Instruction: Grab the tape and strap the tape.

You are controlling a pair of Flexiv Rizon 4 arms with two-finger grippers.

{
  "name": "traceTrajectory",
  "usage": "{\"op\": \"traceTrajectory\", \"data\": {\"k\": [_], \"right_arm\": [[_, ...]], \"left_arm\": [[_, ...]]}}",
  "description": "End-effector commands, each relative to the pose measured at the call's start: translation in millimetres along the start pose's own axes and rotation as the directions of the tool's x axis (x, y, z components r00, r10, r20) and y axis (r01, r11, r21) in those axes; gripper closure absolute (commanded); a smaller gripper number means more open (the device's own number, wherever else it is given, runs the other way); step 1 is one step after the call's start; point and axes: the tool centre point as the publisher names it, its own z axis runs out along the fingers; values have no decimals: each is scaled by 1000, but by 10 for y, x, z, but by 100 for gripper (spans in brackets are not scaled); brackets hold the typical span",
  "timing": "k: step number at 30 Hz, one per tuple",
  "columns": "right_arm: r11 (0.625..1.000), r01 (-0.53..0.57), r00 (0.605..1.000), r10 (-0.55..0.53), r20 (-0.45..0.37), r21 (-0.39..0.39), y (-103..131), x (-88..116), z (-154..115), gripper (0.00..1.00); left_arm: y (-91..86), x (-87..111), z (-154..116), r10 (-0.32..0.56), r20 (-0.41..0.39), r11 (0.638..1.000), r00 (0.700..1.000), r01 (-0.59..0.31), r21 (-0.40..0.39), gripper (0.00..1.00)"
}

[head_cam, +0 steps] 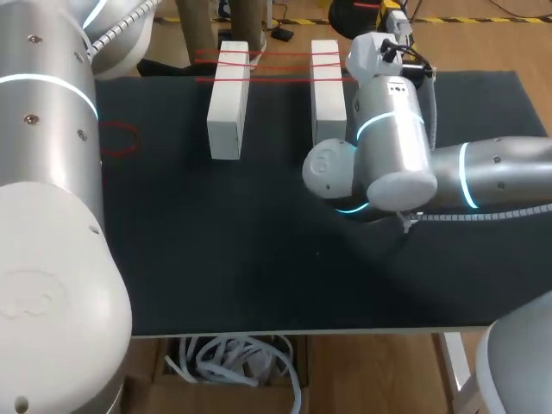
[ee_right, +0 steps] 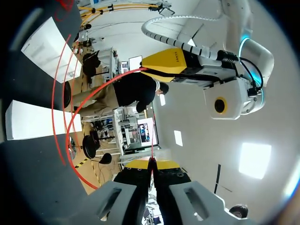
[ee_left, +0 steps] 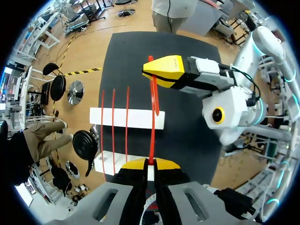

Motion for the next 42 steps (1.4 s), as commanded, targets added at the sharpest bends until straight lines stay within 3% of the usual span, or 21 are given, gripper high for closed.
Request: {"op": "traceTrajectory", "data": {"k": [1, 5, 10, 19, 42], "right_arm": [[997, -19, 1000, 18, 13, 71, 93, 72, -8, 100], [991, -57, 998, 60, -18, 118, 73, 99, -33, 100], [960, -170, 981, 186, -54, 221, -37, 142, -25, 100], [977, -134, 982, 153, -109, 167, 77, 133, 36, 100], [991, -104, 989, 112, -100, 83, 342, 212, 70, 100]], "left_arm": [[-9, -15, -12, 1, -4, 1000, 1000, -1, -4, 100], [-9, -15, -12, 1, -4, 1000, 1000, -1, -4, 100], [-9, -15, -12, 1, -4, 1000, 1000, -1, -4, 100], [-9, -15, -12, 1, -4, 1000, 1000, -1, -4, 100], [-9, -15, -12, 1, -4, 1000, 1000, -1, -4, 100]]}}
